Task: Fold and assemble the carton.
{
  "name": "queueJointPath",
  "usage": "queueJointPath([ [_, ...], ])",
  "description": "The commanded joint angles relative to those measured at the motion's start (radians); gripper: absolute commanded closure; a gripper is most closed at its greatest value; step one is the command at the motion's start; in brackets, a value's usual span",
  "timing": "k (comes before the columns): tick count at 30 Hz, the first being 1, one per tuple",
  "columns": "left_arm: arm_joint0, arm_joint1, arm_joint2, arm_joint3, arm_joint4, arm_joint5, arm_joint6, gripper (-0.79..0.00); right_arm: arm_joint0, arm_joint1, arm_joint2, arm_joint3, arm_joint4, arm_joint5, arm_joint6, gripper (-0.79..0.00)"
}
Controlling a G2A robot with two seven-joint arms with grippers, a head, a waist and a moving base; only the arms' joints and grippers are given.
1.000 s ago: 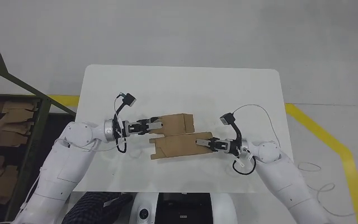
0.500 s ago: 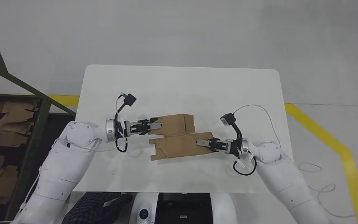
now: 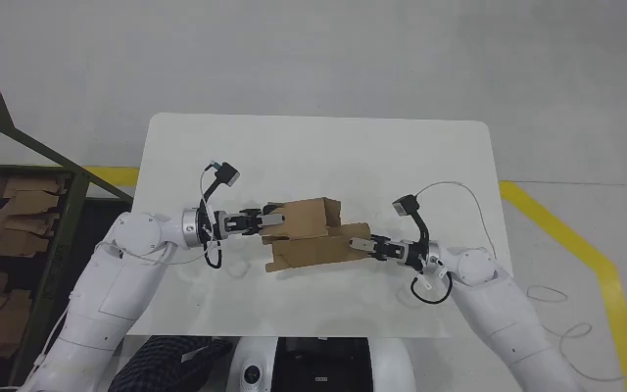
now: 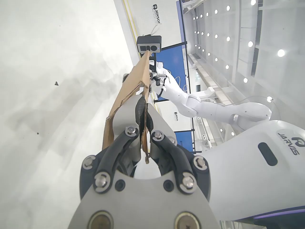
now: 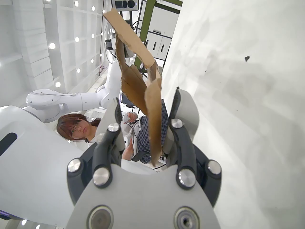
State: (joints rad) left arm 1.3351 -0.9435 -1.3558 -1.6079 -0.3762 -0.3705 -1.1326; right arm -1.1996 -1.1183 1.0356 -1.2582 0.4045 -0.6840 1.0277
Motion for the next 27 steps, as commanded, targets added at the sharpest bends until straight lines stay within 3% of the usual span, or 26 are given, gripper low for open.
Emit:
queueJointPath([
  [1,0.0,0.0,-0.002,0.0,-0.02,0.001,-0.01,0.0,0.001,0.002,0.013,0.01,-0.001,-0.005,-0.013,-0.785],
  [6,0.0,0.001,-0.002,0.002,-0.048,-0.001,-0.024,0.0,0.011,0.013,0.072,0.04,-0.004,-0.022,-0.059,-0.785],
  [12,0.003,0.001,0.009,0.007,-0.05,-0.013,-0.039,0.0,0.009,0.024,0.11,-0.02,-0.016,-0.03,-0.045,-0.785],
  [16,0.001,0.0,0.013,0.015,-0.043,-0.024,-0.038,0.0,0.006,0.024,0.085,-0.094,0.022,-0.019,0.025,-0.785],
  [21,-0.003,0.0,0.02,0.018,-0.033,-0.034,-0.032,0.0,0.01,0.018,0.04,-0.15,0.084,-0.007,0.097,-0.717],
  [27,-0.004,-0.001,0.033,0.013,-0.034,-0.036,-0.038,0.0,0.043,0.011,-0.003,-0.162,0.092,0.006,0.114,-0.693],
])
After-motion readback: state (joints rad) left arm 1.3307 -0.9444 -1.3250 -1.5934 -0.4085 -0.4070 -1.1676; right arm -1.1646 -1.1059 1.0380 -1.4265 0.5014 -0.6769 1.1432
